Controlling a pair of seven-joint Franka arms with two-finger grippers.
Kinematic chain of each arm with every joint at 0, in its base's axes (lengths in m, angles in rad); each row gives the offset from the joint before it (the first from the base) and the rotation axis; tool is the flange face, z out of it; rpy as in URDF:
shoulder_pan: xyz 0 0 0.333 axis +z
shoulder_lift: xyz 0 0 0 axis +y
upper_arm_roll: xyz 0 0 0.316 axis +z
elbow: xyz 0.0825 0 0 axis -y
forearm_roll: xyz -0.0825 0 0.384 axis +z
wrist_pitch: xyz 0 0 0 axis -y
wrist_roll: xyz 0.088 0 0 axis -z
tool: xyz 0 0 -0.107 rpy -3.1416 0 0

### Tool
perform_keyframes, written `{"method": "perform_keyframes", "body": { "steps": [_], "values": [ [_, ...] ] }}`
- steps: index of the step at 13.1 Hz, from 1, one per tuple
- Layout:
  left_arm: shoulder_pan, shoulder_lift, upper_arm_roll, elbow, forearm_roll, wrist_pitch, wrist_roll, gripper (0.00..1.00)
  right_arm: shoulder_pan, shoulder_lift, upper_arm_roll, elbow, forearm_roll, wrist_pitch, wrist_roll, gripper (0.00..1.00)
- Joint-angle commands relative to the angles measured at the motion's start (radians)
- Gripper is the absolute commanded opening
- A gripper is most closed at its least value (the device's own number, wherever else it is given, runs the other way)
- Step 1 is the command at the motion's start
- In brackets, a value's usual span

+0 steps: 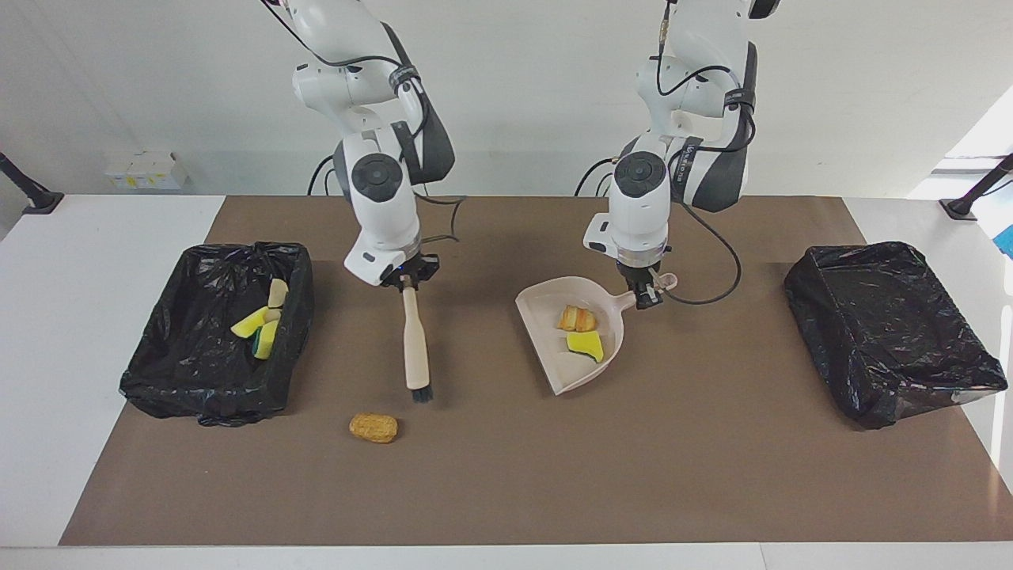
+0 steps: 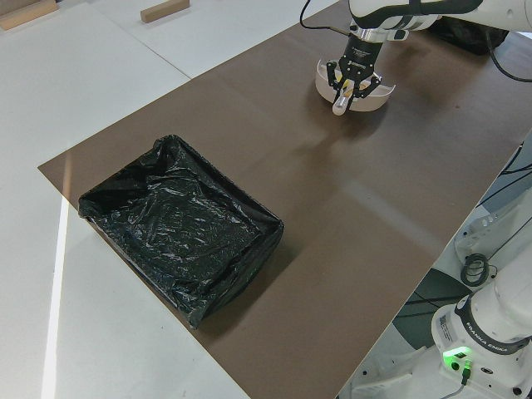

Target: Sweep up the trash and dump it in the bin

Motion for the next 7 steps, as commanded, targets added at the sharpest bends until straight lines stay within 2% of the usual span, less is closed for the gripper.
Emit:
{"method": "perform_keyframes", "body": {
  "steps": [1,3,7],
  "values": [
    [0.004,0.003,-0.004,0.015,-0.016,-0.017,-0.007,0.00,-0.022,0.148,0.020,0.172,-0.125,-0.041,-0.127,0.00],
    [0.004,0.000,-0.004,0.012,-0.016,-0.023,-0.010,0.00,0.045,0.141,0.020,0.164,-0.150,-0.068,-0.129,0.00],
    [0.004,-0.019,-0.002,-0.037,-0.016,-0.003,-0.010,0.00,0.108,0.097,0.024,0.104,-0.031,-0.226,-0.099,0.00]
  ]
}}
